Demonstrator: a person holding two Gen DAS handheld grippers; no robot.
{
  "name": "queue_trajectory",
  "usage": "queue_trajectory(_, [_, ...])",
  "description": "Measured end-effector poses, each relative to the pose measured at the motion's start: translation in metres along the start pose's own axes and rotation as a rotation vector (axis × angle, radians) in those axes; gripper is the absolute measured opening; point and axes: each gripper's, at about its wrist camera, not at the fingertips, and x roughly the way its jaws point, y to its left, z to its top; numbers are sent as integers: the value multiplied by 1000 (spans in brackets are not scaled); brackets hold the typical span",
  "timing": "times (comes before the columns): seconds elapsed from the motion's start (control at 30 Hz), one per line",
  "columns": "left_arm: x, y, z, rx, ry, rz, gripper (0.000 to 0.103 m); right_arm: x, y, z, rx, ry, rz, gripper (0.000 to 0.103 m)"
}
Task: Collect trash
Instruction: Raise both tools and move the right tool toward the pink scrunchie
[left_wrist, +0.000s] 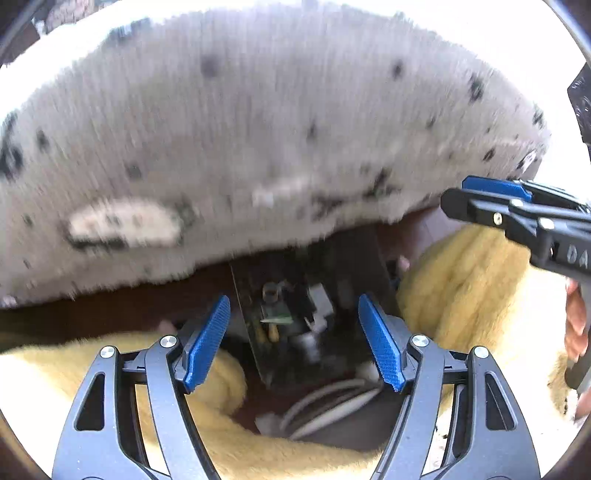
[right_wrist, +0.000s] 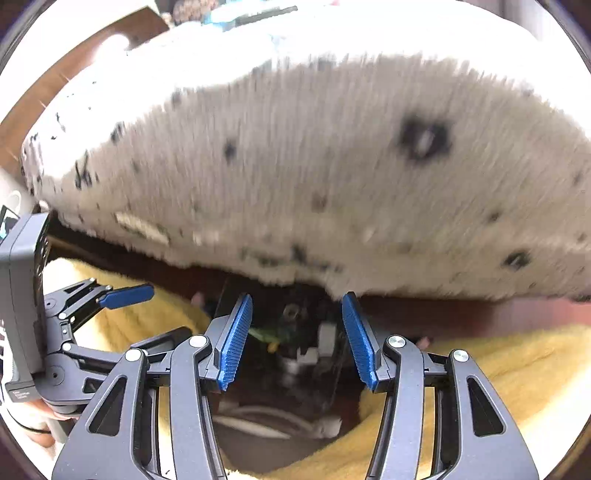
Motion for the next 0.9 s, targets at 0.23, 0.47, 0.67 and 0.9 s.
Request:
queue_trajectory(0.23, [-50, 7, 38, 28, -196, 49, 68, -44, -9, 44, -29, -189, -67, 53])
queue_trajectory(0.47, [-70, 21, 92, 15, -304, 126, 70, -53, -16, 100, -32, -300, -118, 53])
queue_trajectory(0.67, [-72, 40, 138, -29, -358, 132, 70, -41, -13, 149, -23, -346, -138, 53])
queue_trajectory(0.9, [-68, 58, 187, -57, -404, 196, 70, -12, -22, 210, 44, -342, -110, 53])
